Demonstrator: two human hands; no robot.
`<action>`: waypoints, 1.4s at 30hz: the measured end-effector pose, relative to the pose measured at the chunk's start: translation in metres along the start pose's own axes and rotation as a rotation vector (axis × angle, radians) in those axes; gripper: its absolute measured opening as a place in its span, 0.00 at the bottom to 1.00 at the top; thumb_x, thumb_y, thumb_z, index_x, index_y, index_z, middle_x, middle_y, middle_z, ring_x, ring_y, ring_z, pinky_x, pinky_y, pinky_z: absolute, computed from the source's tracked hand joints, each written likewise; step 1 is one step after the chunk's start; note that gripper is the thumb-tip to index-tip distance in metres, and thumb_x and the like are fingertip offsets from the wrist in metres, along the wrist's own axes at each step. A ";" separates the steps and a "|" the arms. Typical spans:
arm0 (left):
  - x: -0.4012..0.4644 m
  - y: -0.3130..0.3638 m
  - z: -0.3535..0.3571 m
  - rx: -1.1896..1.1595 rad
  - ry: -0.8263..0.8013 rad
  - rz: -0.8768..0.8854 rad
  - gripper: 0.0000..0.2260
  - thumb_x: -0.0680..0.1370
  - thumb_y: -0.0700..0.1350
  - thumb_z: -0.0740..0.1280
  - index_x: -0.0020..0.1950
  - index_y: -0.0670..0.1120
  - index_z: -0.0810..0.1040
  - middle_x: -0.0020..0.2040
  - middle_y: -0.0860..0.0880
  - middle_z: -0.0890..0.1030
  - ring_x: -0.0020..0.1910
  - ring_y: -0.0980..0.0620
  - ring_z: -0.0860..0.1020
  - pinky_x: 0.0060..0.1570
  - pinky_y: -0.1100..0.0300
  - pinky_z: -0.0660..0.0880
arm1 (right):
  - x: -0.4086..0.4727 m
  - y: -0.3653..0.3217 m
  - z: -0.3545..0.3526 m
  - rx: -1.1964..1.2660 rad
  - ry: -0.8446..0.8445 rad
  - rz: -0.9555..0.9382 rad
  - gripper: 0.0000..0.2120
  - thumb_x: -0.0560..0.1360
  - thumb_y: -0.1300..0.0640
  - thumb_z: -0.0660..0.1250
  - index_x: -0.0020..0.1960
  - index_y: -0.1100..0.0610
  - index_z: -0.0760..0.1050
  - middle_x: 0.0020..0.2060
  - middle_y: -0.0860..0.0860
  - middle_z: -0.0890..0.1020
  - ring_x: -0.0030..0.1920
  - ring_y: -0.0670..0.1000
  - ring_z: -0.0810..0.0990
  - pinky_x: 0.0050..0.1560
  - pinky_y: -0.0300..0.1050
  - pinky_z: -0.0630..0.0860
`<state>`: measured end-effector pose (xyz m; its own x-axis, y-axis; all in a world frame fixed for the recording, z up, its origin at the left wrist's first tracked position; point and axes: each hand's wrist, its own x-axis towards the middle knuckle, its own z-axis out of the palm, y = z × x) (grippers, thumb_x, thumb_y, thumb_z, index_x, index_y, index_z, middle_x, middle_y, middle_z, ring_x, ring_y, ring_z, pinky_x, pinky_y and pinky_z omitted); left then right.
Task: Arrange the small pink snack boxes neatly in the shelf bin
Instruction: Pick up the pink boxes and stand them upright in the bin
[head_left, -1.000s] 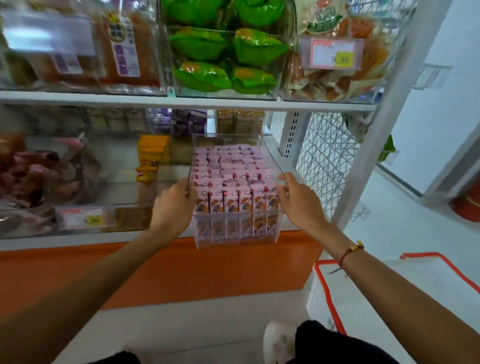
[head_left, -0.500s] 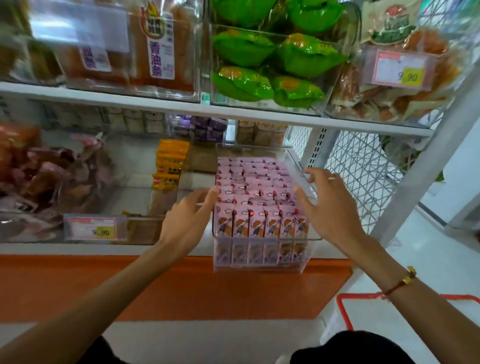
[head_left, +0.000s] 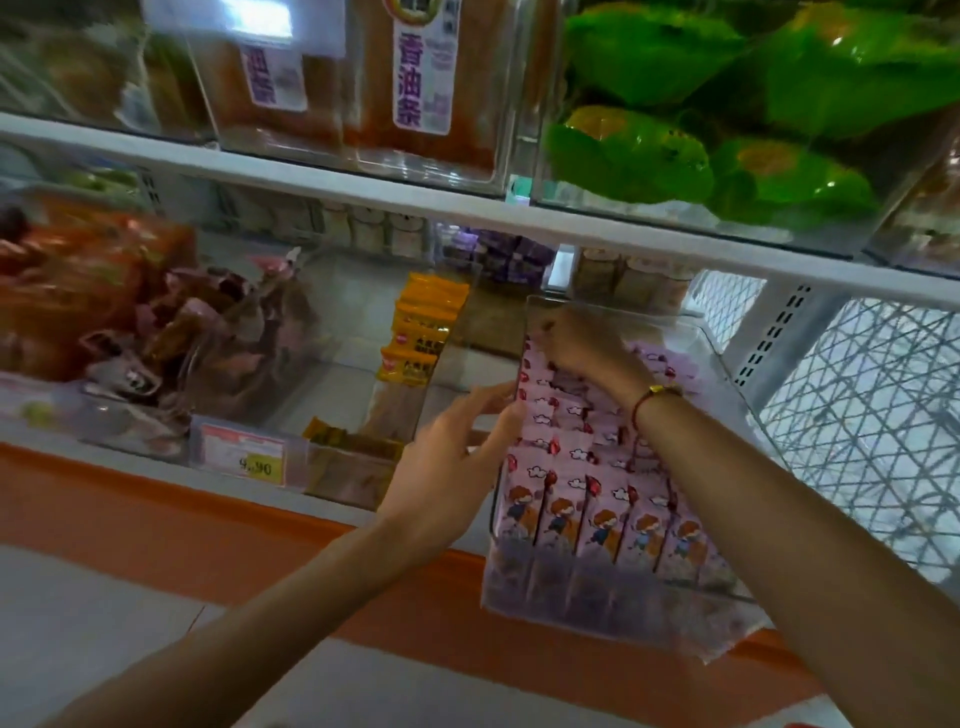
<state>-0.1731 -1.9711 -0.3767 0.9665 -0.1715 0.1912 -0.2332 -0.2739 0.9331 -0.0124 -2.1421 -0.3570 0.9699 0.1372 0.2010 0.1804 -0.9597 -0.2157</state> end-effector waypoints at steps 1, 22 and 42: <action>-0.001 -0.001 -0.003 -0.026 -0.014 -0.015 0.16 0.73 0.66 0.57 0.59 0.66 0.72 0.53 0.67 0.78 0.53 0.64 0.78 0.45 0.60 0.81 | 0.005 0.002 -0.001 0.050 -0.018 0.010 0.13 0.79 0.56 0.62 0.44 0.63 0.80 0.41 0.59 0.81 0.41 0.56 0.80 0.45 0.50 0.76; -0.031 0.015 -0.032 0.202 0.204 0.083 0.15 0.80 0.59 0.58 0.63 0.55 0.72 0.54 0.60 0.76 0.47 0.67 0.73 0.42 0.67 0.71 | -0.136 -0.056 -0.080 1.261 0.656 0.612 0.06 0.79 0.55 0.63 0.52 0.57 0.73 0.49 0.57 0.80 0.49 0.53 0.79 0.47 0.42 0.78; -0.093 0.042 -0.023 -0.114 -0.130 0.141 0.14 0.76 0.46 0.69 0.60 0.52 0.74 0.57 0.53 0.79 0.52 0.57 0.80 0.42 0.67 0.78 | -0.232 -0.094 -0.068 1.483 0.192 0.359 0.11 0.76 0.53 0.66 0.51 0.60 0.78 0.43 0.54 0.81 0.46 0.50 0.79 0.42 0.39 0.75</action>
<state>-0.2706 -1.9448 -0.3481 0.9014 -0.3228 0.2886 -0.3444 -0.1307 0.9297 -0.2651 -2.1007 -0.3187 0.9824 -0.1853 0.0231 0.0574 0.1817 -0.9817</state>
